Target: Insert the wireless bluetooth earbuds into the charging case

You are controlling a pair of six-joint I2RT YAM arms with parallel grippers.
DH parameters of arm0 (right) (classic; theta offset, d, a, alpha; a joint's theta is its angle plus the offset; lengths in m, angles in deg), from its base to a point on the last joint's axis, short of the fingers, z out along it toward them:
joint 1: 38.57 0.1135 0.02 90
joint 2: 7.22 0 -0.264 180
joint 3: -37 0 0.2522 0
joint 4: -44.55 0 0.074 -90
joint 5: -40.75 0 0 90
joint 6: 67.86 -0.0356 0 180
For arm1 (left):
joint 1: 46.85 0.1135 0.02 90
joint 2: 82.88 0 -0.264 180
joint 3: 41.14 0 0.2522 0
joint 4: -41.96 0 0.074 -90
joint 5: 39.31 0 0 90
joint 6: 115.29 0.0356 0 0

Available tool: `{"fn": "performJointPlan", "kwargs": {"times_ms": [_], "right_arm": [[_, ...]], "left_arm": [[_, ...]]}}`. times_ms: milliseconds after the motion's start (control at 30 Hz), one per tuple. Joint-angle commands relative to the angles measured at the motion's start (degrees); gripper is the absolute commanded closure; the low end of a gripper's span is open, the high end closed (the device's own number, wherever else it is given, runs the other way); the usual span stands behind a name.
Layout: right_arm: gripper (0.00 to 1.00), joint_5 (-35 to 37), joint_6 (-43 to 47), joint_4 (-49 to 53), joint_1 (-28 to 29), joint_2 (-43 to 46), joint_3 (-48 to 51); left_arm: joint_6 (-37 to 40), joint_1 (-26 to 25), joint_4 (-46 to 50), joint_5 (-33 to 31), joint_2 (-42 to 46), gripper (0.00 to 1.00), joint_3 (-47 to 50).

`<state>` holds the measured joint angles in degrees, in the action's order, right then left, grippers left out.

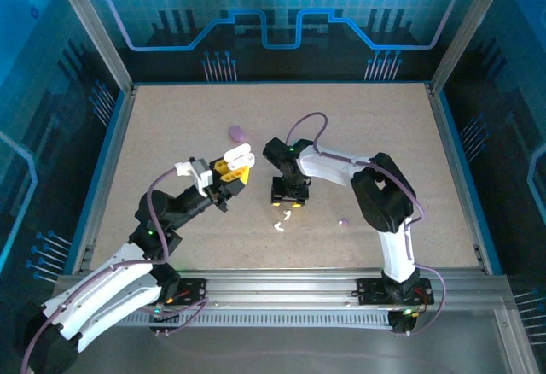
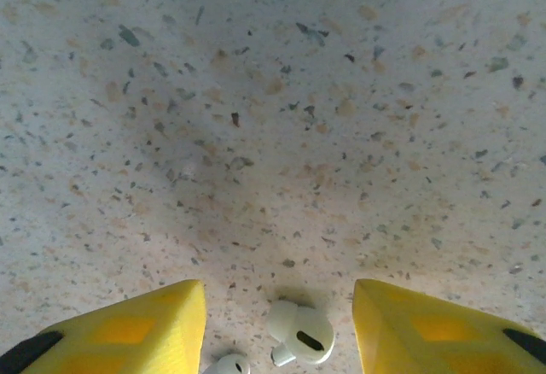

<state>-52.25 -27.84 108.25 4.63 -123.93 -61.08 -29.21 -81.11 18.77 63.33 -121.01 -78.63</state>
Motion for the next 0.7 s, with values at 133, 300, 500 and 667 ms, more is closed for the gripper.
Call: {"fn": "performJointPlan", "kwargs": {"times_ms": [133, 300, 500, 667], "right_arm": [[0.51, 2.3, -1.3, 5.4, 1.5, -1.7, -1.9], [0.52, 1.8, -1.0, 5.8, 2.0, -2.0, -1.6], [0.59, 1.2, -0.7, 4.9, 2.2, -2.9, -0.8], [0.6, 2.0, -0.6, 4.9, 2.2, -2.7, 0.2]], "left_arm": [[1.6, -0.3, 0.5, -0.6, 0.8, 0.79, 0.5], [1.5, -0.2, 0.7, -0.7, 0.7, 0.79, 0.5], [1.3, -0.2, 0.6, -0.6, 0.2, 0.79, 0.5], [1.0, -0.2, 0.2, -0.1, -0.6, 0.79, 0.3]]}}
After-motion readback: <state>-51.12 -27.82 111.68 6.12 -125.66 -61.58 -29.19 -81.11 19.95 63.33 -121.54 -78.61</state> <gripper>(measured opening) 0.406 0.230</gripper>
